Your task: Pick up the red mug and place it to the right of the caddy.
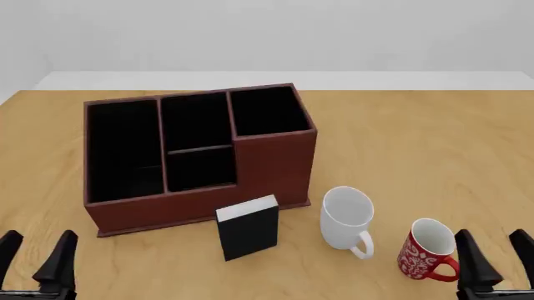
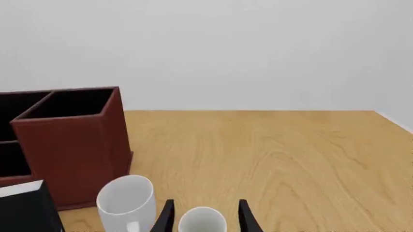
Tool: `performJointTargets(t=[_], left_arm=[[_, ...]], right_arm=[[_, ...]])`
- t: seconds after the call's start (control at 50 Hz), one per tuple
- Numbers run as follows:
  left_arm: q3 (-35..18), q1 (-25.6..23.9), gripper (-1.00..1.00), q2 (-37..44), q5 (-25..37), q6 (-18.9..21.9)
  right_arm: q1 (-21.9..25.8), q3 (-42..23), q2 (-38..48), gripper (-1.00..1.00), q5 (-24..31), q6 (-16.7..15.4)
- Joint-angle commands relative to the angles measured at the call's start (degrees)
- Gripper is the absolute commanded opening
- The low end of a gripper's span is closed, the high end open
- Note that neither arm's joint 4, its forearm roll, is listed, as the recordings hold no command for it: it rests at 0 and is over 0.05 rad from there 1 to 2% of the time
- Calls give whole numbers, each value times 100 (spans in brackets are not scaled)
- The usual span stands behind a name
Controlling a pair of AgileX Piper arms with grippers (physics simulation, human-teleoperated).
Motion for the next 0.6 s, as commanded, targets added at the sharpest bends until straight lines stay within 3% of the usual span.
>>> performJointTargets(t=[0.02,0.2,0.24,0.28,0.3,0.34,0.38,0.42,0.52,0.6], left_arm=[[-11,1,100,20,-5,-1],[-10,1,100,20,-5,-1],[-10,2,100,20,-5,-1],[-10,1,100,21,-5,-2],[-10,1,100,22,-4,-2],[-10,1,100,20,-5,-2],[-10,1,100,20,-5,-1],[-10,1,100,20,-5,-1],[-11,2,100,19,-5,0],[-11,1,100,20,-5,0]], right_arm=[[48,-18,254,100,-117,-114],[99,-122,697,100,-314,-200],[150,-445,940,100,-73,-239],[300,-980,1065,100,510,-99],[273,-1167,1065,100,722,-292],[143,-1636,1129,100,1160,-294],[2,-2235,1564,100,1688,-567],[166,-2544,1418,100,2019,-580],[284,-3337,1670,100,2773,-1348],[377,-3651,1891,100,3200,-1508]])
